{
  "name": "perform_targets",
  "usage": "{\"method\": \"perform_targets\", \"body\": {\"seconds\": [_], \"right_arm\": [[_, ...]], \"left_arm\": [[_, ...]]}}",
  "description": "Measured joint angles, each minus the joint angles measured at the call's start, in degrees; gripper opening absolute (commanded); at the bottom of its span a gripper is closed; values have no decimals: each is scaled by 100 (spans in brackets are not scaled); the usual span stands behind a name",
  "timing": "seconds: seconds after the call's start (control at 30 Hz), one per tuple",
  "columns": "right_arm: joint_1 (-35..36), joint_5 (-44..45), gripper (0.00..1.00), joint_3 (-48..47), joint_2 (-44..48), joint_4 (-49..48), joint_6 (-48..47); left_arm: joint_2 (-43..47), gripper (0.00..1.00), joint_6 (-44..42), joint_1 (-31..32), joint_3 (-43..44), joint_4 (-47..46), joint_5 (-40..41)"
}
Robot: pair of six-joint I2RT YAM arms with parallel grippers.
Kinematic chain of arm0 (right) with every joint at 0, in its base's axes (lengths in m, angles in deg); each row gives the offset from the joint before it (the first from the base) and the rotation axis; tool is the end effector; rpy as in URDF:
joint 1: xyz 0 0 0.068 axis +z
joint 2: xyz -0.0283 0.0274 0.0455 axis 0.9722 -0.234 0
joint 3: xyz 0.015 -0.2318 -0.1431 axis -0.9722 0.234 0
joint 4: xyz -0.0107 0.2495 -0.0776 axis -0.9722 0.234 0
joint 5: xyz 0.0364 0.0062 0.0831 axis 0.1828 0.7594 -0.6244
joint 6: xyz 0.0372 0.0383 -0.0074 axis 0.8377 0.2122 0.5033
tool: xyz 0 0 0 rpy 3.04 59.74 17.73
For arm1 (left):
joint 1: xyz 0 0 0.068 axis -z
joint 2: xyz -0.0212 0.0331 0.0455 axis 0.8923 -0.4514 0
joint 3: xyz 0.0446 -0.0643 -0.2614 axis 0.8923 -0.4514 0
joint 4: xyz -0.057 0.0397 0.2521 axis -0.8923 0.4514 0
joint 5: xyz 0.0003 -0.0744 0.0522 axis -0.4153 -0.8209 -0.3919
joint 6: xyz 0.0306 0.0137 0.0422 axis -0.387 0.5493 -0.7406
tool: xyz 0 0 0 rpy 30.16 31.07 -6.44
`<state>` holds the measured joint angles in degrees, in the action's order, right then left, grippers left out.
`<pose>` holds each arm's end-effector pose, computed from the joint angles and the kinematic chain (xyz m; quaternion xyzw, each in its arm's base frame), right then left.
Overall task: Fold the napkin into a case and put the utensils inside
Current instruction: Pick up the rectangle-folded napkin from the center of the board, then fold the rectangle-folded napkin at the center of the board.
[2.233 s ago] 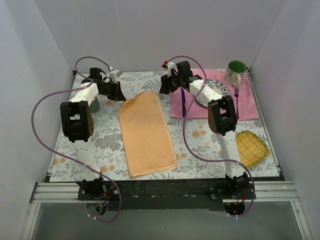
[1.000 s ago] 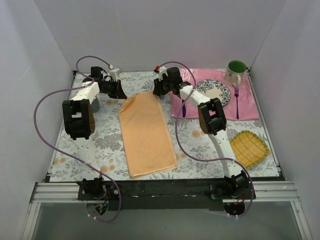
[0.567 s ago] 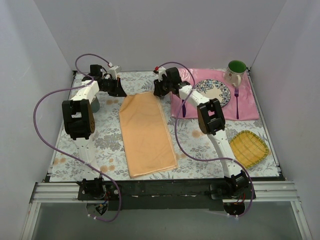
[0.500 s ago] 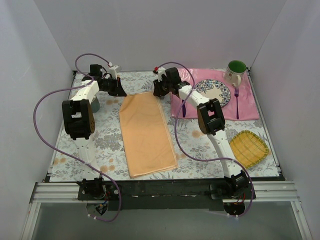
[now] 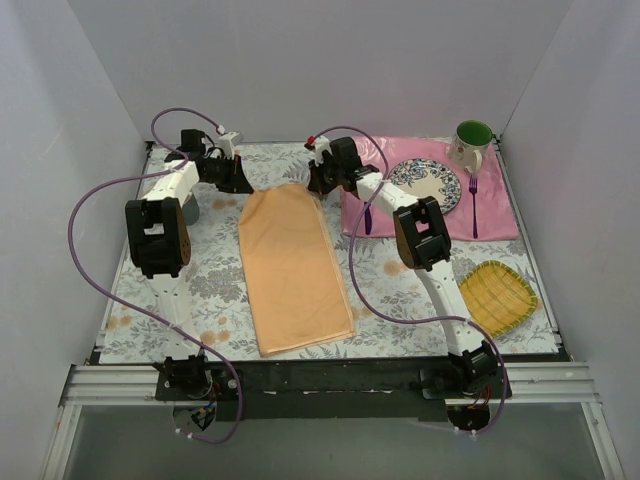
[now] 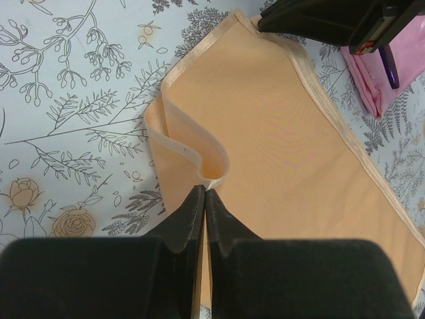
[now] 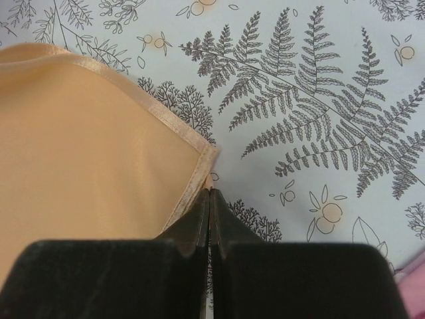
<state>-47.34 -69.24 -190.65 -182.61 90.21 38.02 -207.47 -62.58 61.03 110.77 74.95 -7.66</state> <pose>0.5089 0.2970 0.1480 -0.3235 0.7981 0.2488 0.4432 0.4753 -0.0071 0.2043 -0.0972 0.8929 -0.4009 0.1805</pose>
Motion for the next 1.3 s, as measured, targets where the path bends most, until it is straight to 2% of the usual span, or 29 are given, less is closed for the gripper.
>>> {"method": "perform_targets", "body": {"seconds": [0.43,0.6,0.9,1.03,1.17,1.3], "right_arm": [[-361,-264,1,160,417,-44,39],[-361,-490,1,328,704,44,96],[-352,-1054,1,1384,1729,640,87],[-352,-1390,1,2074,2326,1099,-20],[-337,-1797,1,3034,3027,1574,-225],[-240,-2127,1,4133,3858,2168,-629]], "left_arm": [[-61,0,-15,0,232,-24,-166],[-52,0,-350,0,247,400,-319],[435,0,-1364,0,-66,1572,-562],[940,0,-2186,0,-601,2420,-697],[1670,0,-3040,0,-1510,3303,-798],[2610,0,-3703,61,-2463,3740,-693]]}}
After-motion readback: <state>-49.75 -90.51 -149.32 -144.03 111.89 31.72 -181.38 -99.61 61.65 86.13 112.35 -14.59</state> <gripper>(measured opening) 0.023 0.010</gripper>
